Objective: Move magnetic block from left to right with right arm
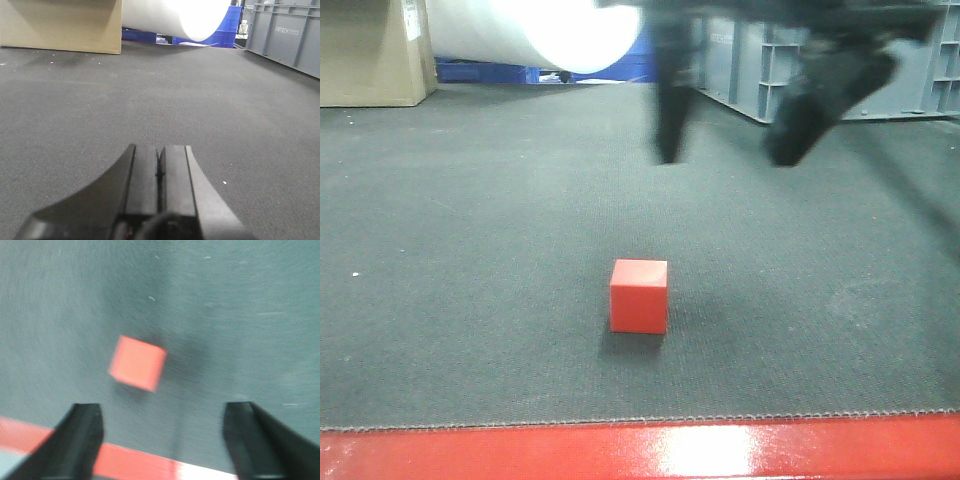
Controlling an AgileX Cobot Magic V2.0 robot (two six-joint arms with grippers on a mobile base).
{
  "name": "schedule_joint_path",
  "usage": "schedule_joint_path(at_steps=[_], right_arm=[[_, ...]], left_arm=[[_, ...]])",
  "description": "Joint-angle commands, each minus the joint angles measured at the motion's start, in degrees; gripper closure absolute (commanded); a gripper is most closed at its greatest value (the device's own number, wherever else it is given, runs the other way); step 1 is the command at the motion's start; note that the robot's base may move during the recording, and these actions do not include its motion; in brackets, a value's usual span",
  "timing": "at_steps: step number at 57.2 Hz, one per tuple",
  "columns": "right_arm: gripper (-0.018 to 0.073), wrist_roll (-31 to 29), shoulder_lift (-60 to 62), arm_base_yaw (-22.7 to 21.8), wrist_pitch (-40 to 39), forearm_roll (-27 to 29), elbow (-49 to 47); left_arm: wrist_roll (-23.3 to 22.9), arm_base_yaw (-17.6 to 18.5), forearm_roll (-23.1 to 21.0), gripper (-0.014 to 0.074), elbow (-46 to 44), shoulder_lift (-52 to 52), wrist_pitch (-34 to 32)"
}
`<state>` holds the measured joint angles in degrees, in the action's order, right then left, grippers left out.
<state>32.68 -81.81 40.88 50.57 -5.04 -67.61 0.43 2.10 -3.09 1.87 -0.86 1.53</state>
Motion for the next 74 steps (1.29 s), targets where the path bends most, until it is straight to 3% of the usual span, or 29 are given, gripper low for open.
schedule_joint_path(at_steps=[1,10,26,32,33,46,57,66,74], right_arm=[[0.027,-4.77,6.86,-3.98,-5.95,0.95,3.12],[0.0531,-10.08,13.81,-12.43,-10.29,5.37,11.14],[0.0529,-32.13,23.8,-27.39,-13.23,14.4,21.45],[0.0529,-36.56,27.61,-31.1,-17.61,15.42,25.15],[0.0529,-37.29,31.06,-32.89,-22.64,15.42,28.5],[0.0529,-37.29,39.87,-33.42,-34.66,14.9,36.95],[0.0529,-37.29,49.82,-33.42,-42.89,9.28,43.89],[0.0529,-37.29,58.75,-33.42,-45.0,3.73,47.41],[0.0529,-37.29,66.27,-33.42,-45.18,3.37,49.52]], left_arm=[[-0.43,0.36,-0.15,0.0722,0.51,-0.37,-4.8],[-0.43,0.36,-0.15,0.0722,0.51,-0.37,-4.8],[-0.43,0.36,-0.15,0.0722,0.51,-0.37,-4.8],[-0.43,0.36,-0.15,0.0722,0.51,-0.37,-4.8],[-0.43,0.36,-0.15,0.0722,0.51,-0.37,-4.8],[-0.43,0.36,-0.15,0.0722,0.51,-0.37,-4.8],[-0.43,0.36,-0.15,0.0722,0.51,-0.37,-4.8],[-0.43,0.36,-0.15,0.0722,0.51,-0.37,-4.8],[-0.43,0.36,-0.15,0.0722,0.51,-0.37,-4.8]])
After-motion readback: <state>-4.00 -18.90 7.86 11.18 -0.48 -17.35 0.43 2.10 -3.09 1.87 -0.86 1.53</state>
